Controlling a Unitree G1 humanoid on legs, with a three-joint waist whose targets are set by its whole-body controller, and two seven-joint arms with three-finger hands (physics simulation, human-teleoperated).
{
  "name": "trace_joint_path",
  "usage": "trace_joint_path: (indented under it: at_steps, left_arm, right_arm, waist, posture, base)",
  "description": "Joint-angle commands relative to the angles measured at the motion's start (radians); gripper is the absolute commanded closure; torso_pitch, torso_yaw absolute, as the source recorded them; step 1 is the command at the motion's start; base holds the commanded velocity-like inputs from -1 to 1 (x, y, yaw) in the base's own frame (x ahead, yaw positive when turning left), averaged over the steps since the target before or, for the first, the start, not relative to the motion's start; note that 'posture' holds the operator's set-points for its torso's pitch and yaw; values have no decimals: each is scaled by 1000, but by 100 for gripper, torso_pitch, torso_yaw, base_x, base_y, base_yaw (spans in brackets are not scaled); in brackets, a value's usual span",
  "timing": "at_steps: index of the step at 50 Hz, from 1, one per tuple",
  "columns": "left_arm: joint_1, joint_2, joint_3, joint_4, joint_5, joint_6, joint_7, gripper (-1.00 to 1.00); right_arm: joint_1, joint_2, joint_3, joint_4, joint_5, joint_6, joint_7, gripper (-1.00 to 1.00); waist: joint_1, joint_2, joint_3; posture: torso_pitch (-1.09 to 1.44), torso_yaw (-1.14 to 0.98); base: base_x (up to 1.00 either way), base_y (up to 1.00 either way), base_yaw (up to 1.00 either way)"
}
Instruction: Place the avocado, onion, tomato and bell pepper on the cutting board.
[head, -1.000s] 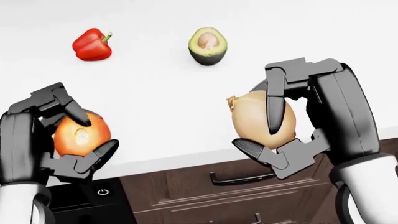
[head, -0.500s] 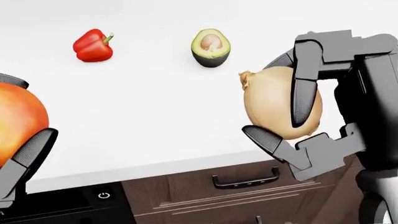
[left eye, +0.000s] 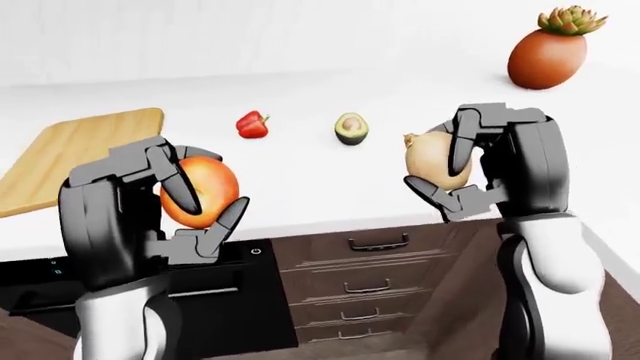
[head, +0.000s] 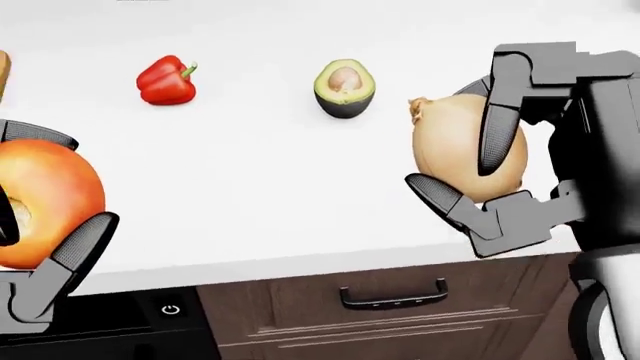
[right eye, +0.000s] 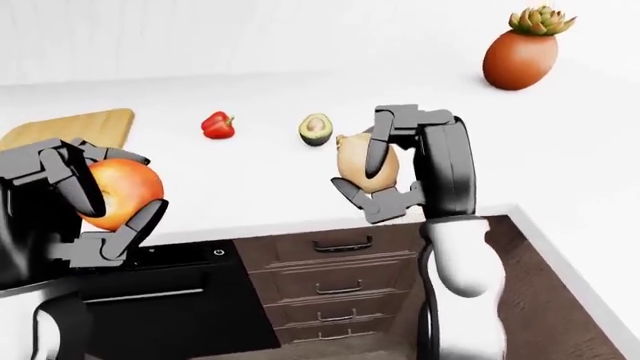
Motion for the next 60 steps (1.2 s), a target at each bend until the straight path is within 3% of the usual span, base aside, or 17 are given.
trace_joint_path:
  at_steps: [1, 8, 12, 13, 15, 18, 19, 20, 25, 32, 33, 35, 36, 56, 57, 58, 60]
  left_arm:
    - [-15, 6, 10, -21, 7, -33, 4, 100]
    - [-11, 5, 12, -20, 6, -35, 1, 100]
    - [-6, 3, 7, -15, 9, -41, -1, 100]
    - [-7, 2, 7, -15, 8, -40, -1, 100]
    - [-4, 1, 2, -9, 12, -46, -3, 100]
    - [0, -1, -4, -7, 18, -51, -6, 100]
    - [1, -2, -5, -6, 19, -52, -7, 100]
    - [0, -3, -6, -5, 21, -53, -7, 100]
    - [4, -6, -13, -4, 24, -56, -10, 100]
    - [5, -9, -18, -5, 29, -57, -13, 100]
    - [6, -10, -18, -6, 28, -57, -14, 100]
    - [8, -10, -19, -6, 29, -58, -14, 100]
    - [8, -11, -19, -4, 29, -59, -14, 100]
    - [15, -13, -23, -2, 34, -70, -18, 100]
    - [14, -13, -23, -1, 34, -70, -18, 100]
    - [14, -14, -24, -2, 35, -69, -19, 100]
    - [13, -14, -23, -1, 34, -68, -19, 100]
  right_arm:
    - [-27, 2, 17, -15, -1, -37, -5, 98]
    - [-21, 6, 16, -22, -2, -22, 9, 97]
    - [-17, 9, 20, -19, -3, -25, 10, 96]
    - [-18, 9, 19, -20, -3, -25, 10, 96]
    - [-17, 6, 21, -19, -2, -20, 19, 97]
    - [-18, 6, 20, -23, 2, -19, 28, 98]
    - [-16, 6, 24, -23, 1, -21, 30, 98]
    - [-14, 7, 29, -23, -2, -23, 34, 98]
    - [-24, 9, 30, -27, -11, -13, 40, 98]
    - [-26, 12, 28, -26, -10, -10, 40, 98]
    - [-24, 12, 29, -26, -10, -12, 40, 98]
    - [-19, 14, 28, -23, -8, -17, 38, 97]
    - [-19, 14, 27, -24, -7, -16, 38, 97]
    - [-13, 15, 28, -21, 3, -21, 36, 97]
    - [-17, 13, 25, -21, 4, -18, 37, 98]
    - [-22, 11, 26, -21, 2, -11, 37, 97]
    - [-23, 11, 27, -23, 3, -10, 38, 97]
  waist:
    - [5, -18, -16]
    - [9, 30, 3]
    - [9, 120, -22]
    - [13, 86, -13]
    - [-1, 85, -27]
    - [7, -21, 6]
    - [5, -65, -7]
    - [-12, -38, -1]
    - [-16, -41, -24]
    - [-26, 43, -12]
    - [-28, 68, -18]
    - [-22, 166, -45]
    - [-15, 86, -12]
    - [-4, 3, -19]
    - [-18, 25, -26]
    - [-10, -3, -22]
    - [-15, -12, -35]
  posture:
    - [0, 0]
    - [0, 0]
    - [0, 0]
    - [0, 0]
    - [0, 0]
    - [0, 0]
    - [0, 0]
    - [0, 0]
    - [0, 0]
    - [0, 0]
    - [0, 0]
    - [0, 0]
    - [0, 0]
    - [0, 0]
    - [0, 0]
    - [0, 0]
    - [0, 0]
  base:
    - [0, 0, 34]
    - [0, 0, 50]
    - [0, 0, 56]
    - [0, 0, 56]
    - [0, 29, 28]
    - [0, 56, 0]
    - [0, 56, 0]
    - [0, 57, 0]
    - [0, 62, 0]
    - [0, 74, 0]
    - [0, 74, 0]
    - [0, 74, 0]
    - [0, 73, 0]
    - [0, 46, 0]
    - [0, 44, 0]
    - [0, 42, 0]
    - [0, 43, 0]
